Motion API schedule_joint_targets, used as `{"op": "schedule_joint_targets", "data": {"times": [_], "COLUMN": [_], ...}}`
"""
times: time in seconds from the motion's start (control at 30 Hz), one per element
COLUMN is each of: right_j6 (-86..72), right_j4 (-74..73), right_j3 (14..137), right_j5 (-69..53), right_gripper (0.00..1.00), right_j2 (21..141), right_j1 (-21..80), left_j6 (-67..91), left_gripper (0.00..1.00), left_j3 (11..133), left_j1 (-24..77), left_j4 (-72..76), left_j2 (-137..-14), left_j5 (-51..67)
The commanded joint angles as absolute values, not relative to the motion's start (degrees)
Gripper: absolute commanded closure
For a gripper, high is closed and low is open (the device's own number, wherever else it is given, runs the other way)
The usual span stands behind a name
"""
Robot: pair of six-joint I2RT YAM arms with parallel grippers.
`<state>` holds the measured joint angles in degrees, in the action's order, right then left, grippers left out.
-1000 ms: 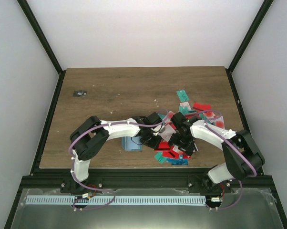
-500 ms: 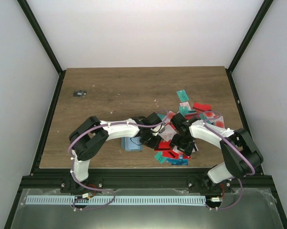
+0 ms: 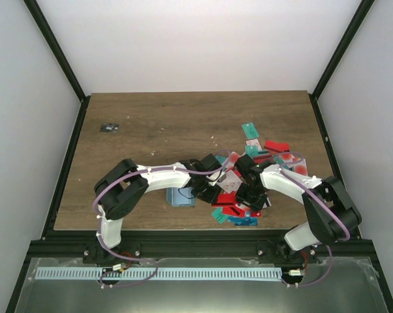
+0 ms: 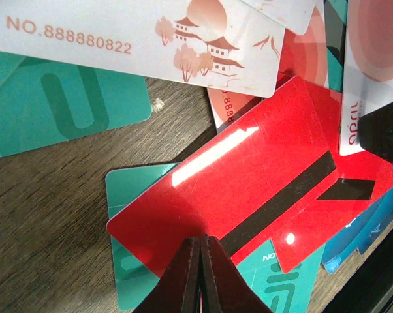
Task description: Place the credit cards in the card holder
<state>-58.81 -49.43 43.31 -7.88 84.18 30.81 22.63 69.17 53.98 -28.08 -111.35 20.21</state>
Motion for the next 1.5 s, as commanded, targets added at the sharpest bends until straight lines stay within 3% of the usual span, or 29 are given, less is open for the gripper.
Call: {"op": "schedule_joint_targets", "data": {"times": [0.0,0.37,0.7,0.9,1.1,1.47], "right_j6": [-57.7,-51.8,-54.3,-58.6,-61.7,-64.0], "right_j4": [-48.0,-50.4,-55.5,-53.0,-49.0,-39.5], "right_j3": [41.4,31.9,31.7,27.6,24.3,18.7], "right_j5": [-8.6,-18.3,-19.9,-19.3,-21.2,-24.7], "right_gripper": [0.57,0.57,0.46,0.33,0.25,0.2], "right_j2": [83.3,75.8,64.5,58.4,54.5,50.0], "right_j1": [30.6,35.1,36.7,36.7,36.8,36.7], "left_j6": [22.1,23.4,22.2,17.9,15.1,18.0], "left_gripper": [0.96,0.96,0.95,0.88,0.72,0.68], "left_j3": [67.0,67.6,75.4,81.9,84.7,75.5], "left_j1": [54.1,54.3,54.5,53.5,52.4,56.1], "left_j4": [-29.7,-29.4,-33.9,-37.1,-37.6,-31.3], "left_j2": [-111.7,-109.2,-107.1,-114.4,-120.7,-118.7], "left_j5": [20.0,21.0,18.9,15.8,17.4,24.4]}}
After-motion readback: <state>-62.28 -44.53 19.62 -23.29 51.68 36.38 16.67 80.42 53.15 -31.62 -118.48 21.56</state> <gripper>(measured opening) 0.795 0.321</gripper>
